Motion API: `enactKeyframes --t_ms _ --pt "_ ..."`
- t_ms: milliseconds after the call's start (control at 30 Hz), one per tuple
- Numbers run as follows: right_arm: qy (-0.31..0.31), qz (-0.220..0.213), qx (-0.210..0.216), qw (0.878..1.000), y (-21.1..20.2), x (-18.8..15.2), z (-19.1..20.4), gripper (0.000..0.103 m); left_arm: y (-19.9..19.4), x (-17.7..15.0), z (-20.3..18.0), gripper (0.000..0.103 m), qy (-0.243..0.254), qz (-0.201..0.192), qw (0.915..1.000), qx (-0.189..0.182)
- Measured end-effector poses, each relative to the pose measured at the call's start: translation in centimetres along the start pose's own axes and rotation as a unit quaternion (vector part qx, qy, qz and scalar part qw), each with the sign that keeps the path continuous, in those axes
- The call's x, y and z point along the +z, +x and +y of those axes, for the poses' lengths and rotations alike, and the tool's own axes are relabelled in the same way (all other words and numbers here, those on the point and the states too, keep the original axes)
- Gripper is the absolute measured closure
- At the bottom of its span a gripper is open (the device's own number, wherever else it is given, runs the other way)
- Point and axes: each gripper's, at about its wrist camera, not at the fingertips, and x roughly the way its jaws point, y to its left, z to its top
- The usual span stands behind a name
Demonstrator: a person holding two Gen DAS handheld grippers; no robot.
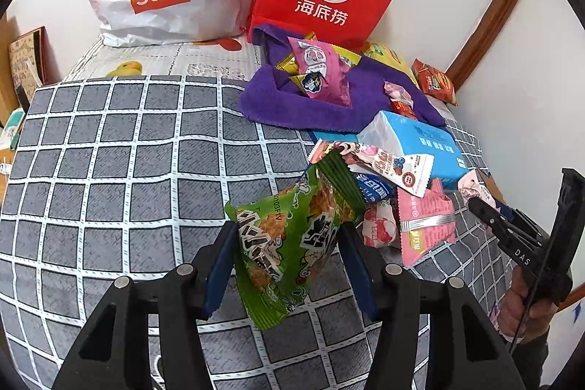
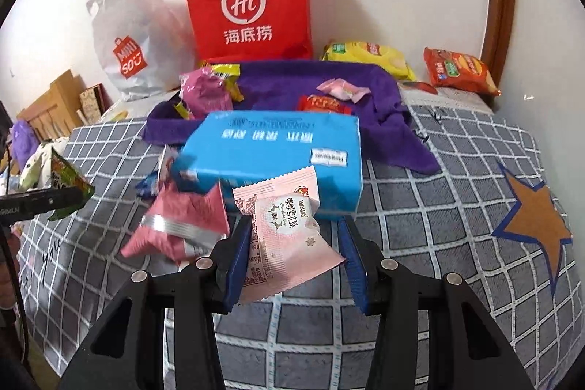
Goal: Organize snacks
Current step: 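Carry the pink packet with the right tool while the left tool carries the green bag over the purple cloth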
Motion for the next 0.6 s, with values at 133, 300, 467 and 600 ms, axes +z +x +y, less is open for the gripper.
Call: enactKeyframes --t_ms 133,300,467,600 --pt "0.013 -0.012 -0.006 1.0 -0.5 0.3 0.6 0.056 -0.2 0.2 0.2 0.05 0.015 0.012 0.9998 0.005" --pt "0.054 -0.019 -0.011 0.998 -1.3 0.2 0.6 0.056 -0.9 0.6 0.3 0.05 0.038 0.014 0.9992 -0.001" --pt "0.071 -0.029 -0.03 0.997 -3.4 0.0 0.8 0.056 -1.8 0.8 -0.2 0.05 0.05 0.005 0.9987 -0.005" --pt "0.086 -0.028 -0.037 0.995 -5.2 0.3 0.6 0.056 -2.5 0.6 -0.5 0.05 0.047 0.002 0.9989 -0.005"
